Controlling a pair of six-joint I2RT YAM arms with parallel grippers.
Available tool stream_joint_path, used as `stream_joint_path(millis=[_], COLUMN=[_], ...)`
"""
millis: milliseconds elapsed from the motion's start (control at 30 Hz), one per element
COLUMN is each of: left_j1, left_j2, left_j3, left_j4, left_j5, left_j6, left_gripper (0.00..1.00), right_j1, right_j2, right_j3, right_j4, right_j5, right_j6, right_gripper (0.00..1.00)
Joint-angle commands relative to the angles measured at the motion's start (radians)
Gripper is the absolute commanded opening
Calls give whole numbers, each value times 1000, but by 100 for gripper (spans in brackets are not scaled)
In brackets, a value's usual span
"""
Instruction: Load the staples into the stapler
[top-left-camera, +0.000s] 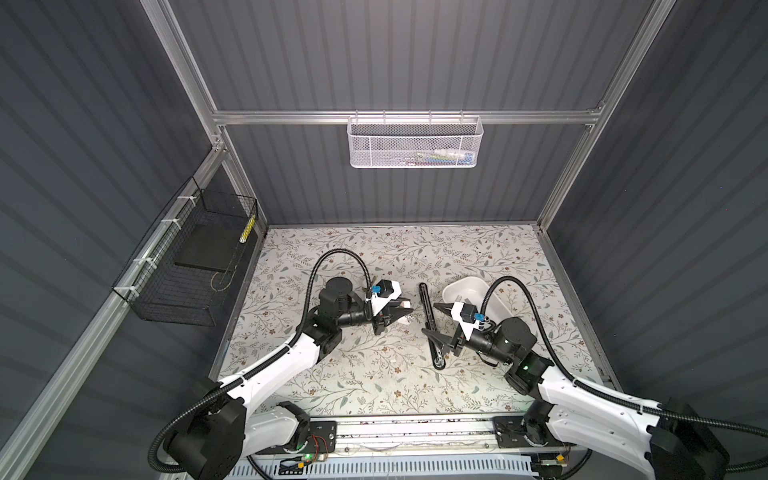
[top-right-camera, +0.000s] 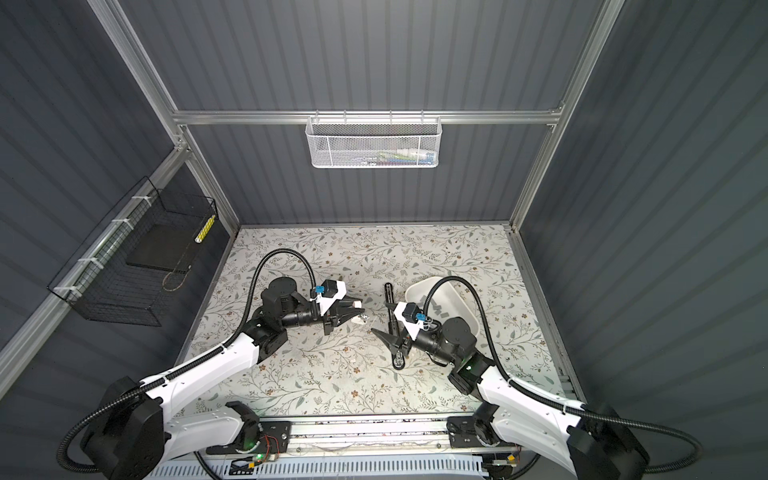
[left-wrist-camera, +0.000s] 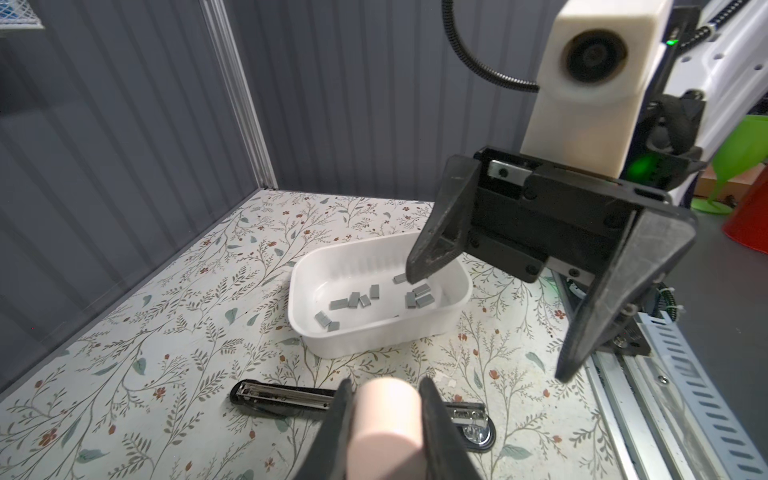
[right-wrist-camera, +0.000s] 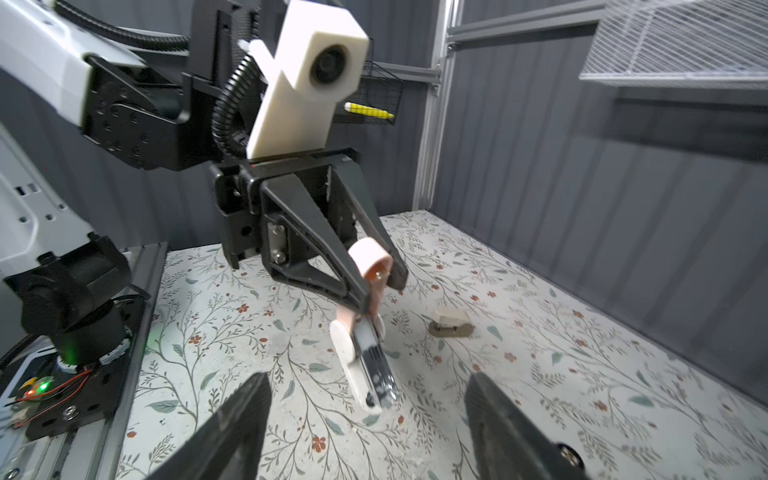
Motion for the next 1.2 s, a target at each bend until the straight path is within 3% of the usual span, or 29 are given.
stream_joint_path(millis=[0, 233, 633, 1167], left_j1=[-1, -1, -2, -6], left_j2=[-30, -39, 15, 82], left_j3=[-1, -4, 8, 48], left_j4=[77, 98, 145, 155], left_j5=[96, 162, 261, 360], left_j6=[22, 21, 8, -13], left_gripper=[0, 0, 0, 0], right_j1=[3, 3, 14, 45], right_j2=[45, 92, 195, 220], right_j3=[50, 118, 172, 180], right_j4=[-25, -142, -186, -171], right_j5=[-131, -188, -205, -179], right_j6=[-38, -51, -46, -40], right_gripper=[75, 61, 50, 46])
